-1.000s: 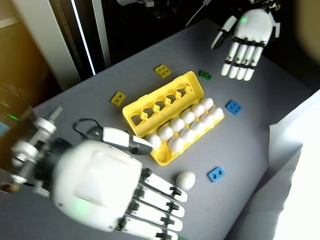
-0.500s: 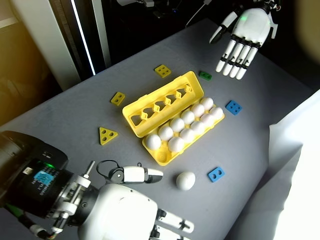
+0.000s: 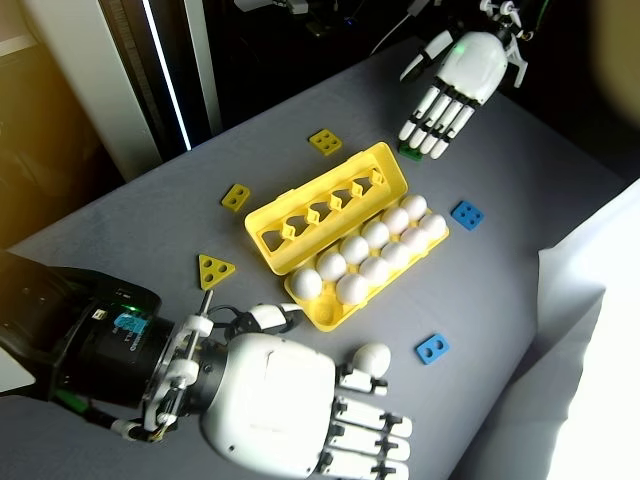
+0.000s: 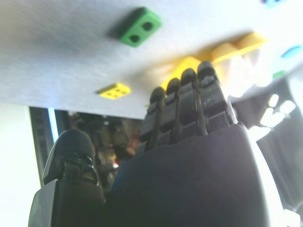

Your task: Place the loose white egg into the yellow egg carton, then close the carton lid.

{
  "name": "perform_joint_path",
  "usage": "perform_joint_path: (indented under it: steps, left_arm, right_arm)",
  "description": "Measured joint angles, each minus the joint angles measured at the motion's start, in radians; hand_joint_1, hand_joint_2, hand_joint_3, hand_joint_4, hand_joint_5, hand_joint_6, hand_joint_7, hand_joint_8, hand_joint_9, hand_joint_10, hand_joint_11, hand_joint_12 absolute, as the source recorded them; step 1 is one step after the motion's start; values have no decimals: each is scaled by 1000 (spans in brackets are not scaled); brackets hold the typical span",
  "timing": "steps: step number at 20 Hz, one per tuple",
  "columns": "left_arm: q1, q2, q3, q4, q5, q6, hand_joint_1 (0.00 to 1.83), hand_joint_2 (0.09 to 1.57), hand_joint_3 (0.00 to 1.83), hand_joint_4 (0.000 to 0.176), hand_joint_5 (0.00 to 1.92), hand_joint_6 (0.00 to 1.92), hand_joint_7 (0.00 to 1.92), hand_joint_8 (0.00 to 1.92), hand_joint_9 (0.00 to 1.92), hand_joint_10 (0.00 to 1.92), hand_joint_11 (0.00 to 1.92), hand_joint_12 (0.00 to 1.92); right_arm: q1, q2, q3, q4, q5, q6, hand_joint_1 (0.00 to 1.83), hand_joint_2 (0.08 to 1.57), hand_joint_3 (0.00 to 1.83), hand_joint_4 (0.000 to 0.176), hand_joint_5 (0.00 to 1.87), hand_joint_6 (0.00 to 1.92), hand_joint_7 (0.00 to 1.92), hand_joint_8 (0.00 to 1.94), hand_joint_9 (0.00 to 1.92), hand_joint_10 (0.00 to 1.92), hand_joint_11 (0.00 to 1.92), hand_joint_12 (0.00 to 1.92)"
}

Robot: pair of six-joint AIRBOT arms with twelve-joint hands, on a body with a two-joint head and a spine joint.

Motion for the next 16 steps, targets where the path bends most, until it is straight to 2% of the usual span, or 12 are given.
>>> perform_joint_path:
  steps: [4, 6, 7, 8, 9, 10, 11, 16]
  left_arm:
    - [0, -17, 5, 35, -10, 0, 0, 1275, 5, 0, 0, 0, 0, 0, 0, 0, 0, 0]
    - [0, -24, 19, 40, -22, 1, 0, 1271, 3, 0, 0, 0, 0, 0, 0, 0, 0, 0]
    - [0, -24, 24, 39, -24, 2, 0, 1269, 2, 0, 0, 0, 0, 0, 0, 0, 0, 0]
    - [0, -26, 27, 42, -23, 8, 0, 1263, 0, 0, 0, 0, 0, 0, 0, 0, 0, 0]
    - [0, -28, 27, 45, -24, 8, 0, 1263, 0, 0, 0, 0, 0, 0, 0, 0, 0, 0]
    - [0, -30, 27, 49, -24, 8, 0, 1261, 0, 0, 0, 0, 0, 0, 0, 0, 0, 0]
    - [0, -30, 27, 55, -26, 8, 0, 1259, 0, 0, 7, 3, 0, 0, 0, 0, 0, 0]
    - [0, -30, 27, 60, -25, 12, 0, 1257, 0, 0, 0, 0, 0, 0, 0, 0, 0, 0]
  right_arm:
    - [2, -64, 97, 2, -2, 0, 500, 711, 0, 176, 883, 26, 4, 1, 0, 0, 0, 0]
    - [10, -90, 132, -1, -4, 0, 523, 706, 0, 176, 931, 15, 21, 2, 0, 0, 0, 0]
    - [19, -101, 147, -3, -6, 0, 559, 708, 0, 176, 947, 15, 30, 4, 0, 0, 0, 0]
    - [33, -119, 171, -20, -5, 0, 767, 707, 0, 176, 961, 16, 20, 0, 0, 0, 0, 0]
    - [41, -128, 184, -34, -2, 1, 767, 707, 0, 176, 961, 16, 20, 0, 0, 0, 0, 0]
    - [47, -138, 194, -44, 4, 1, 898, 704, 0, 176, 963, 15, 7, 0, 0, 0, 0, 0]
    - [53, -150, 203, -61, 10, 0, 949, 703, 0, 176, 955, 10, 1, 0, 0, 0, 0, 0]
    - [57, -190, 235, -79, 17, 1, 999, 739, 11, 176, 985, 16, 12, 4, 0, 0, 0, 0]
